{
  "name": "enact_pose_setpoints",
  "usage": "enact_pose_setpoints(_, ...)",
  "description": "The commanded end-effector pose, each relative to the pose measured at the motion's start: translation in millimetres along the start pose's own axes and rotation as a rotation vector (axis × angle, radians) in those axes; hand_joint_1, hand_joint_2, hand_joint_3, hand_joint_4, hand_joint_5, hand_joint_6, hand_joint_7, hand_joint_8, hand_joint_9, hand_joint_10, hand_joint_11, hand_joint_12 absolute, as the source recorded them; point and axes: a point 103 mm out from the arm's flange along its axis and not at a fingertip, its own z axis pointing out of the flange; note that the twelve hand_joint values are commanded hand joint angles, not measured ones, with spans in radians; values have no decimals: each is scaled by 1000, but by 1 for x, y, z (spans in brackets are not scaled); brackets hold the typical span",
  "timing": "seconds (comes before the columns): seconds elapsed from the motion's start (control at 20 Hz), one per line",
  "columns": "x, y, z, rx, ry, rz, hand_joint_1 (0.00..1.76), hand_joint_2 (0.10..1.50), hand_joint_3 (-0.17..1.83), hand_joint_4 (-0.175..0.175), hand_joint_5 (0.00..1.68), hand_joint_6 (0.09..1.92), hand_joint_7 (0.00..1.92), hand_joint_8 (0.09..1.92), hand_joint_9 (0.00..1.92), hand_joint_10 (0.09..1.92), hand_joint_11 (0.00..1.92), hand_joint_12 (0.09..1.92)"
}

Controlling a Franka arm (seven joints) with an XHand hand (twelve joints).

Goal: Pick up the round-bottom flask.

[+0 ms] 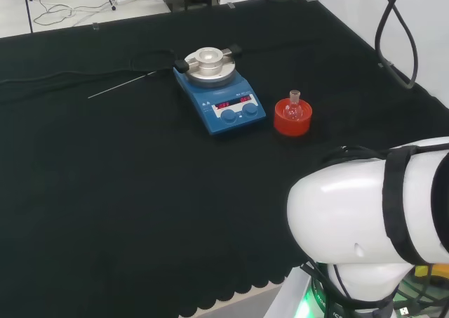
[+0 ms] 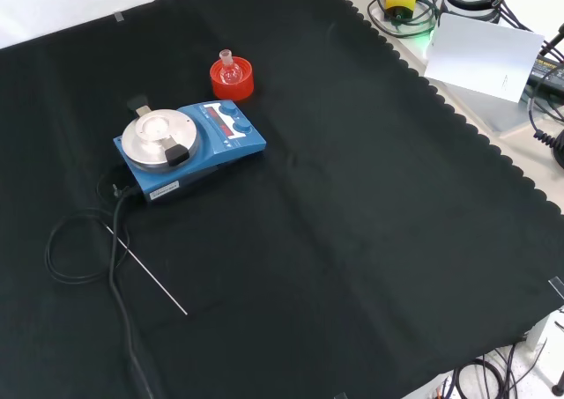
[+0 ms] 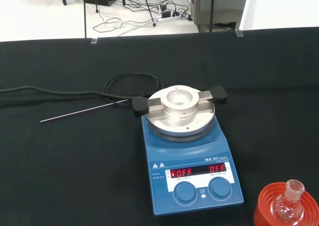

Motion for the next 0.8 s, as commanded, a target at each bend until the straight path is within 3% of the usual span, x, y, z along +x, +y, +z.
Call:
enact_pose_setpoints(0.05, 1, 0, 0, -10, -8, 0, 123, 1180, 506, -31, 294, 498, 12, 556, 154, 696, 0, 1272)
enact_pose_setpoints(0.25, 6, 0, 1, -9, -13, -5, 73, 1276, 349, -30, 321, 421, 2, 565, 144, 710, 0, 1281)
enact_pose_setpoints(0.8, 7, 11, 35, 25, -1, 26, 77, 1289, 324, -32, 334, 412, 6, 567, 145, 711, 0, 1280)
